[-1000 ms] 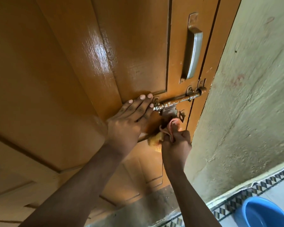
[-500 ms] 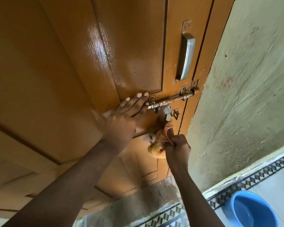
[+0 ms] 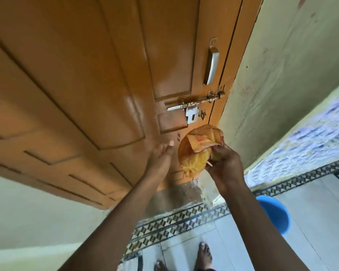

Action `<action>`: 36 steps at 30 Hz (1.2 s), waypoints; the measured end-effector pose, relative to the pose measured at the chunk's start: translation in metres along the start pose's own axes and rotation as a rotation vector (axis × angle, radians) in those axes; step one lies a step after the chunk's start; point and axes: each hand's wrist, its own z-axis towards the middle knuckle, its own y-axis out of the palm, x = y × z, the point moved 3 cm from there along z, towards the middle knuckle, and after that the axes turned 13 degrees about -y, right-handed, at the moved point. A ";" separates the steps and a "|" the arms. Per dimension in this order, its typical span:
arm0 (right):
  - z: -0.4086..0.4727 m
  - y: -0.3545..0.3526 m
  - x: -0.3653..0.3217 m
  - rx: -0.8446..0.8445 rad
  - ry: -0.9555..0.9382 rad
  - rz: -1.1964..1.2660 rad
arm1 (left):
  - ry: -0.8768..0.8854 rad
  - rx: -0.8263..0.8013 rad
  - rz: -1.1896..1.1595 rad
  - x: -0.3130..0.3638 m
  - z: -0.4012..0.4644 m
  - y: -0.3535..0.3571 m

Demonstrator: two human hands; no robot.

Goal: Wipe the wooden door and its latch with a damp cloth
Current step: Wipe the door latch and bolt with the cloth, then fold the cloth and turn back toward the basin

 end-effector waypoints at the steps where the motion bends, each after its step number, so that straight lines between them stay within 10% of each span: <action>1: -0.011 -0.001 -0.001 0.002 0.018 -0.002 | -0.273 -0.153 -0.122 -0.018 -0.012 0.006; 4: -0.039 -0.006 -0.002 -0.007 0.041 -0.042 | -0.523 -0.456 -0.383 -0.051 -0.049 0.020; 20: -0.075 -0.034 -0.012 0.208 0.111 -0.207 | -0.171 -0.175 -0.653 -0.082 -0.089 0.030; 26: -0.083 -0.047 -0.018 0.336 0.068 -0.345 | 0.389 0.356 -0.088 -0.087 -0.120 0.028; 30: -0.084 -0.072 -0.022 0.402 0.080 -0.393 | 0.677 -0.056 0.219 -0.089 -0.138 0.048; 36: -0.081 -0.114 -0.048 0.305 0.184 -0.314 | 0.743 0.005 0.354 -0.081 -0.129 0.082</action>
